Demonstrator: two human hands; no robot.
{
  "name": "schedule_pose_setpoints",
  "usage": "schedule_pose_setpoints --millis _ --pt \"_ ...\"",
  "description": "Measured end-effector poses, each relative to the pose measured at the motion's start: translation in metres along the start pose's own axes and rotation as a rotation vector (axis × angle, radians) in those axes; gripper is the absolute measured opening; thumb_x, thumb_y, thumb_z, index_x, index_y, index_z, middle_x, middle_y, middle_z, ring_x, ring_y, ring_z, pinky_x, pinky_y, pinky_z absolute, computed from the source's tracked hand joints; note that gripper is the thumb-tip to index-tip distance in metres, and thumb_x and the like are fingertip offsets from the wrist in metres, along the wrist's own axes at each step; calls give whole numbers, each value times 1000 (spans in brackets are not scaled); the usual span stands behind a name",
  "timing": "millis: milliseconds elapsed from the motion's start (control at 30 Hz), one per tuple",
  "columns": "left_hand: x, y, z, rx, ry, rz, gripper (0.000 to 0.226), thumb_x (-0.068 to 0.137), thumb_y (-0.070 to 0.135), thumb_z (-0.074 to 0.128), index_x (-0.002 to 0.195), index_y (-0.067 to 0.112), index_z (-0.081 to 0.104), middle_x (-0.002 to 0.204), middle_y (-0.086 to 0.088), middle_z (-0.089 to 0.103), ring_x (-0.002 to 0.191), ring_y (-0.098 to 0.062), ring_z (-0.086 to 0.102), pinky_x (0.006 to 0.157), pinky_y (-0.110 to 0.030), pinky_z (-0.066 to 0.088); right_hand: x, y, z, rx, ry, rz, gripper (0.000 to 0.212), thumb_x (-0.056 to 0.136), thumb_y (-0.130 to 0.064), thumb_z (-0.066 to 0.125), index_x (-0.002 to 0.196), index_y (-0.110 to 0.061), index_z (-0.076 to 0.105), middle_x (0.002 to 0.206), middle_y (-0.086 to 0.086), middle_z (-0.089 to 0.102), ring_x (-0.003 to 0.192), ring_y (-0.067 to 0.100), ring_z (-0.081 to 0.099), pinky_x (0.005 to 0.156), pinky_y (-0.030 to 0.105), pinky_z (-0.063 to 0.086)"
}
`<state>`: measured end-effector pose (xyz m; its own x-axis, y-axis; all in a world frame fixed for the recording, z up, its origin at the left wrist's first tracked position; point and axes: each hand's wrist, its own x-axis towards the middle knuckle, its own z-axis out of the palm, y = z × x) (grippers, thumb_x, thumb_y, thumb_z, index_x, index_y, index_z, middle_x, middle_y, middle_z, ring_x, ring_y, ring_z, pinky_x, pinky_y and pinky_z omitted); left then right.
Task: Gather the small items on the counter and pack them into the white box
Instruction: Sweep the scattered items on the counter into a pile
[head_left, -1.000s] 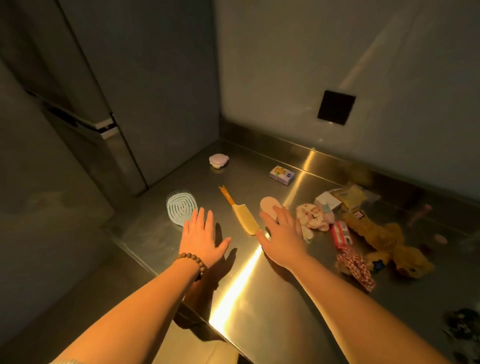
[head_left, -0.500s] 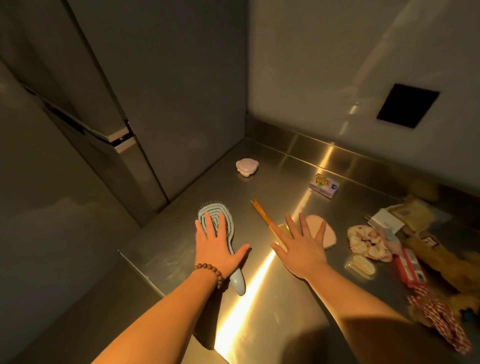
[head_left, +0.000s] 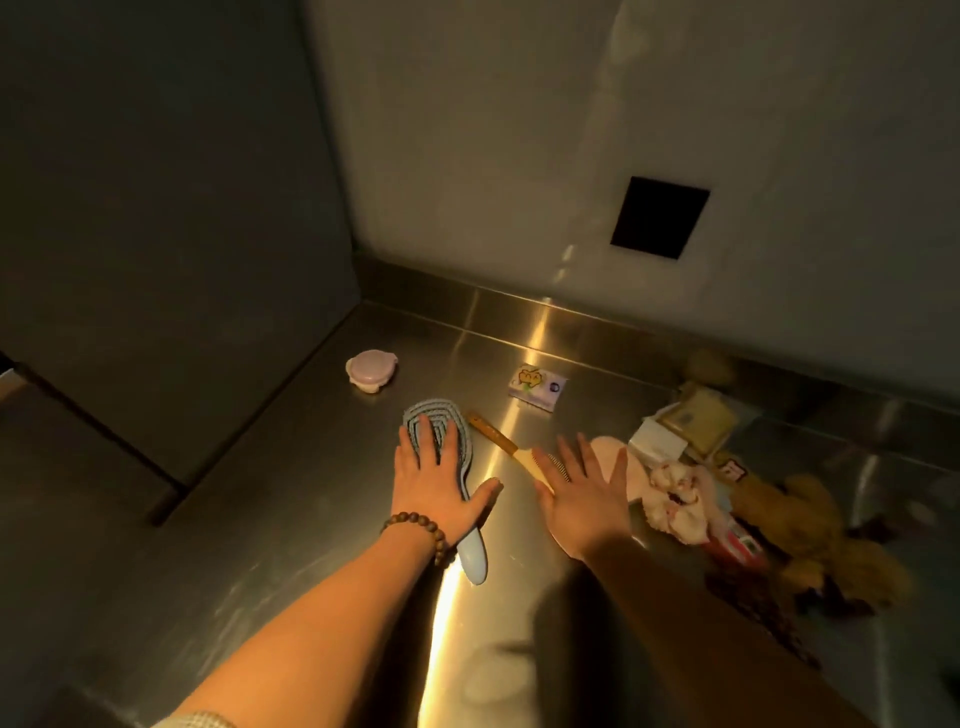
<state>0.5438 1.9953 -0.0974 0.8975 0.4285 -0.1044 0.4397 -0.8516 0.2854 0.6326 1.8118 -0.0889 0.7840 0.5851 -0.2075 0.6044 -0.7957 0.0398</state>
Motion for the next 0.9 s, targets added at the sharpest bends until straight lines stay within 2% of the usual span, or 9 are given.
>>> schedule_pose_setpoints --millis 100,233,367,567,633,700,767,833,900 --pt "23 28 5 -15 -13 38 101 67 89 8 146 29 -11 154 -7 -20 136 -34 -26 108 -44 -16 8 22 6 6 12 34 59 95 -54 3 148 -34 -13 159 -1 -14 144 22 -21 111 59 -16" --pt "50 63 14 -15 -21 72 100 68 87 5 146 27 -12 154 -9 -20 135 -36 -28 107 -44 -16 12 43 15 37 173 39 58 98 -51 14 151 -29 10 160 -1 9 147 18 -1 112 55 -12" --pt "72 85 16 6 -39 139 98 70 85 3 147 26 -12 153 -11 -19 136 -36 -26 106 -44 -17 23 58 15 54 301 106 53 94 -45 38 140 -19 46 145 6 46 138 24 37 111 61 19" --pt "87 102 16 22 -97 191 90 79 79 14 147 26 -10 153 -12 -20 135 -38 -26 108 -46 -15 31 74 18 -10 160 203 58 95 -51 26 147 -24 28 155 3 30 145 22 19 111 61 6" --pt "88 98 11 20 -112 212 85 81 76 15 148 28 -6 154 -12 -15 138 -38 -17 111 -49 -9 31 70 15 24 176 220 58 95 -52 26 147 -26 28 155 3 29 145 23 18 111 61 8" --pt "88 88 1 -21 -41 230 77 84 70 20 147 30 5 156 -12 2 140 -36 6 112 -49 7 31 61 6 95 255 243 56 95 -51 31 146 -28 30 154 7 32 144 26 21 110 64 14" --pt "89 72 -12 -70 108 203 66 86 62 29 142 27 20 147 -12 27 130 -32 28 105 -46 23 32 47 -6 158 386 200 57 94 -52 36 146 -28 33 151 12 36 141 31 28 108 66 22" --pt "90 45 -24 -46 225 156 59 87 53 37 137 22 32 138 -14 37 123 -30 33 99 -44 29 39 28 -20 186 468 134 61 93 -55 36 148 -28 31 152 14 34 142 32 26 108 67 18" --pt "92 12 -32 -7 258 75 57 87 47 44 136 20 35 140 -16 34 127 -33 29 102 -47 27 53 11 -33 217 397 109 65 91 -62 32 149 -34 23 158 9 19 146 30 13 111 65 5"
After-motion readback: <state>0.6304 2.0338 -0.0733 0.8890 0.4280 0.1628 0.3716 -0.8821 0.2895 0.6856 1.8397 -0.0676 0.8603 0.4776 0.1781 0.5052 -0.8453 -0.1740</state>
